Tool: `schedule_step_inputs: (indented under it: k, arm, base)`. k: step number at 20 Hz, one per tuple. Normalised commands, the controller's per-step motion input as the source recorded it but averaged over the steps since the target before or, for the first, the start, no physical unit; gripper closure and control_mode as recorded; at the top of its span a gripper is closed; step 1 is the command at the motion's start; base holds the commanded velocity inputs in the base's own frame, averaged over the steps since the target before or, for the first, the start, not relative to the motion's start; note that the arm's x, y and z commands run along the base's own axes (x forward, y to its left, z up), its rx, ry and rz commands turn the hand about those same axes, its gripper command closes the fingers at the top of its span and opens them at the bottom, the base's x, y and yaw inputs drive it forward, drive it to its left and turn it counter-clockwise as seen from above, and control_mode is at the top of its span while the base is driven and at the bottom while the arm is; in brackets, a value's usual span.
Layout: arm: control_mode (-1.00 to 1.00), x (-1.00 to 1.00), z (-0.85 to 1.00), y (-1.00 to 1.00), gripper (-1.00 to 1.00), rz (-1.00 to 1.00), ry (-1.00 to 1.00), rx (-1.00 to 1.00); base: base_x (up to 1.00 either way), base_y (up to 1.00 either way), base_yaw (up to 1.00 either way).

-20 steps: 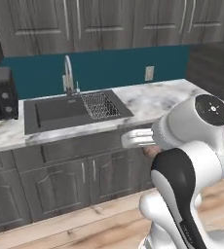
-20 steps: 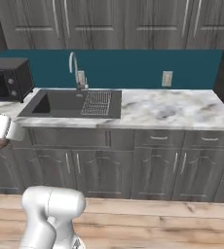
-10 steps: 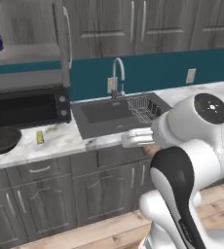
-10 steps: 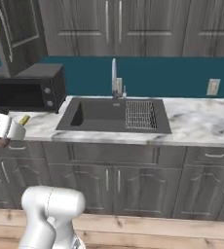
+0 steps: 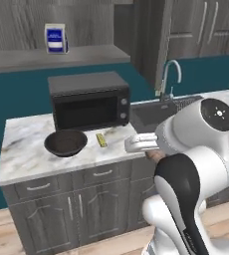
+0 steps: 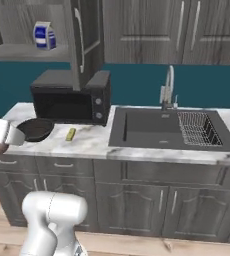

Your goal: Pick the egg and butter from the fridge and place them by the bowl for mixing.

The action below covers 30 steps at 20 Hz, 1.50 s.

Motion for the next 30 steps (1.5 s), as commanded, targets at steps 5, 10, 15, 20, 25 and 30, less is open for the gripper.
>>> schedule_step_inputs:
  k: [5, 10, 15, 20, 25, 30]
  arm:
    - [1.0, 0.0, 0.0, 0.0, 1.0, 0.0, 0.0, 0.0]
    - [1.0, 0.0, 0.0, 0.0, 1.0, 0.0, 0.0, 0.0]
    - [1.0, 0.0, 0.0, 0.0, 1.0, 0.0, 0.0, 0.0]
    - [-1.0, 0.0, -0.08, 0.0, 1.0, 0.0, 0.03, 0.0]
    - [-1.0, 0.02, -0.56, 0.0, 1.0, 0.0, 0.2, -0.03]
    - [-1.0, 0.05, -0.75, 0.0, 1.0, 0.0, 0.15, -0.1]
  base:
    - [0.92, 0.54, -0.03]
    - [0.58, 0.0, -0.09]
    - [0.49, 0.0, -0.04]
    - [0.14, 0.0, 0.0]
    - [0.0, 0.0, 0.0]
    - [0.0, 0.0, 0.0]
